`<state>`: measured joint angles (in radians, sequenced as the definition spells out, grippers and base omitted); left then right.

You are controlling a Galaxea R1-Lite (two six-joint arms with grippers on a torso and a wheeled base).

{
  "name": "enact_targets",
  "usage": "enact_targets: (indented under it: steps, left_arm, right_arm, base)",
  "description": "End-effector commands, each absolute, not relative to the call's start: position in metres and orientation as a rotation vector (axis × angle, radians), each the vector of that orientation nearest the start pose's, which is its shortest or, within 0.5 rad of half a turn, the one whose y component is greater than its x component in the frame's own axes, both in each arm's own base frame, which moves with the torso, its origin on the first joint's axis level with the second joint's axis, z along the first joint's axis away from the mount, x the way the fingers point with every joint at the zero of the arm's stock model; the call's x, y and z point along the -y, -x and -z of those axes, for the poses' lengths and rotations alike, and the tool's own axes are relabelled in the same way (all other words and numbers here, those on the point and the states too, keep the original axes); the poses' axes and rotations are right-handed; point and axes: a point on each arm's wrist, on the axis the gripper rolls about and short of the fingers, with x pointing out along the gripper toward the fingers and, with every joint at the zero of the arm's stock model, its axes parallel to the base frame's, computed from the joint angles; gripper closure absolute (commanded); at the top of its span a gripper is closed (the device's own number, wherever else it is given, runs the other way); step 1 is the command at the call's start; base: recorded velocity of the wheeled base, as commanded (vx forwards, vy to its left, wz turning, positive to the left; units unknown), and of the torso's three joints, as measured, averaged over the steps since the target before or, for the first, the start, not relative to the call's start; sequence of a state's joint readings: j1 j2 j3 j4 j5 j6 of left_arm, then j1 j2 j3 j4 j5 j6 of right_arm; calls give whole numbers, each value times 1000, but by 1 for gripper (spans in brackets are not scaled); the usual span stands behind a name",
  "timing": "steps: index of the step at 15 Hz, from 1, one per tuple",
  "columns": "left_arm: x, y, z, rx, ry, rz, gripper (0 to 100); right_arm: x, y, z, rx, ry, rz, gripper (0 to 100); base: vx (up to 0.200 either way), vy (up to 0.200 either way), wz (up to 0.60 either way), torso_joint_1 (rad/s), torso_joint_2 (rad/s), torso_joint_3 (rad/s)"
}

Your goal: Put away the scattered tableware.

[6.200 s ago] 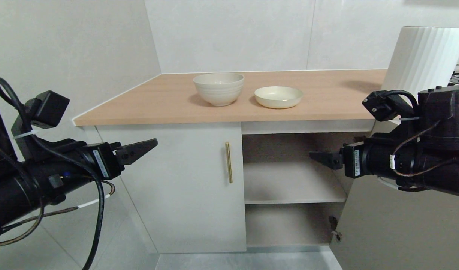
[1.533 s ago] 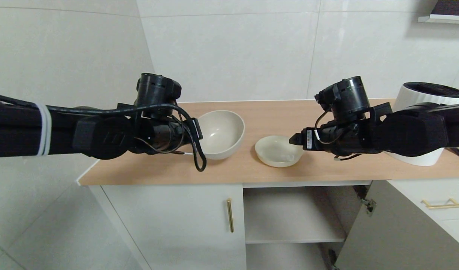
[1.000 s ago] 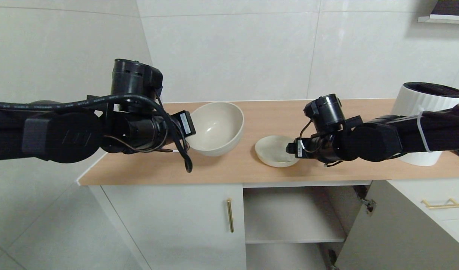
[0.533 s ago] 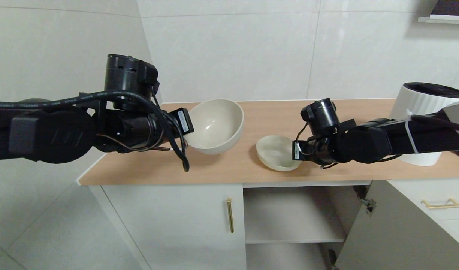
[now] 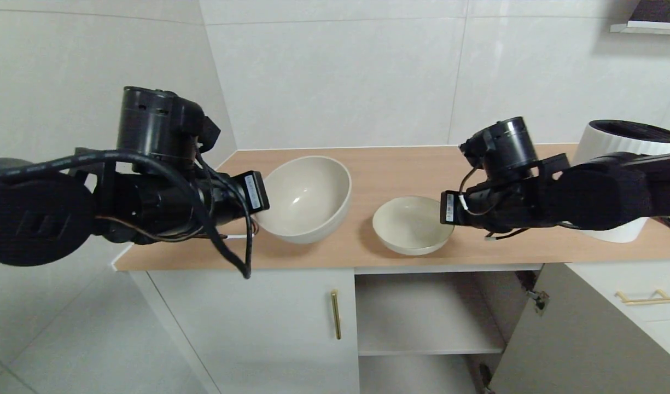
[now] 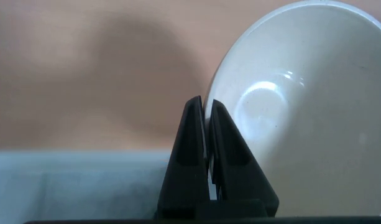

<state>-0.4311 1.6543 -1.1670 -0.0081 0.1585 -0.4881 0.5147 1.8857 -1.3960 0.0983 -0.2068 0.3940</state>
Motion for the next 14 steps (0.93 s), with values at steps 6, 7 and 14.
enact_targets:
  steps: [6,7,14]
  left_arm:
    - [91,-207,-236,-503,333,159,100]
    - [88,-198,-229,-521,327,164,100]
    - [89,-193,-214,-580,315,184,100]
  right_arm:
    - [-122,-217,-225,-691,-184,-339,100]
    - [-120,-214,-222,-700,-183,-336,100]
    - [-115,-209,-223,-686,-188,-325,100]
  base:
    - [0,0,0,0,0,0]
    - [0,0,0,0,0,0]
    - [-86,0,0,2,2,1]
